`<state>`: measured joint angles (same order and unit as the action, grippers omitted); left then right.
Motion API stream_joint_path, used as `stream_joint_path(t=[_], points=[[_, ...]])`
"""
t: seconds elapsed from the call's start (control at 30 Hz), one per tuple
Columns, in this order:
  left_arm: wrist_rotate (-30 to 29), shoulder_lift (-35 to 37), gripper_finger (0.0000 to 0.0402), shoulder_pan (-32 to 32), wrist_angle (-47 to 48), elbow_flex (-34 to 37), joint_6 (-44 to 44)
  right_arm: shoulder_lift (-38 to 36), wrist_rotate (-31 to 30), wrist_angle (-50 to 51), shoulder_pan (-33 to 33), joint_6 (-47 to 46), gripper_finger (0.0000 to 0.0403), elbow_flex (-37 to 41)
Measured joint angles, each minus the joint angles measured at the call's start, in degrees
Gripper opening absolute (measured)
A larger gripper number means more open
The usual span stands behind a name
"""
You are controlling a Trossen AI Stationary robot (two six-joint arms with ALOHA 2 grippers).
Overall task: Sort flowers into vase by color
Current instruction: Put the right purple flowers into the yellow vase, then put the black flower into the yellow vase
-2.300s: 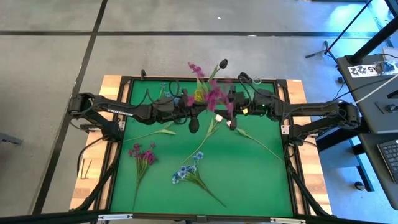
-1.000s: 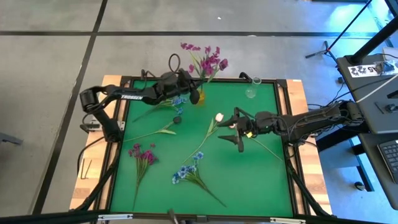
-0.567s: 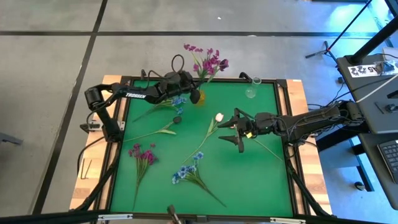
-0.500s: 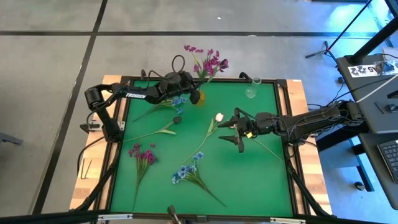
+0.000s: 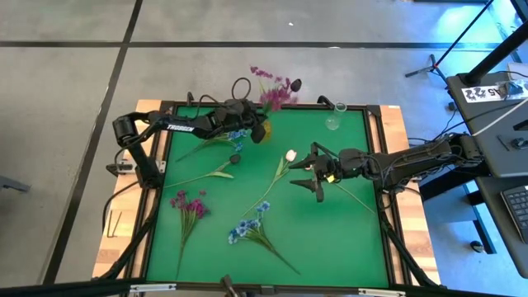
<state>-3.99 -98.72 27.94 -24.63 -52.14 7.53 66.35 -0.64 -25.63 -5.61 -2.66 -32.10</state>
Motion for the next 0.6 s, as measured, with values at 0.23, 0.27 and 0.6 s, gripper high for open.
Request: stream_joint_path(t=[0.23,0.27,0.6], points=[[0.0,0.1,0.012,-0.2,2.1,0.0,0.0,0.0,0.0,0.0,0.0,0.0,0.023,0.0],[0.0,0.1,0.0127,-0.3,2.2,0.0,0.0,0.0,0.0,0.0,0.0,0.0,0.023,0.0],[-5.2,9.3,0.0156,-2.1,13.6,0.0,-0.6,0.0,0.0,0.5,0.0,0.0,0.023,0.0]])
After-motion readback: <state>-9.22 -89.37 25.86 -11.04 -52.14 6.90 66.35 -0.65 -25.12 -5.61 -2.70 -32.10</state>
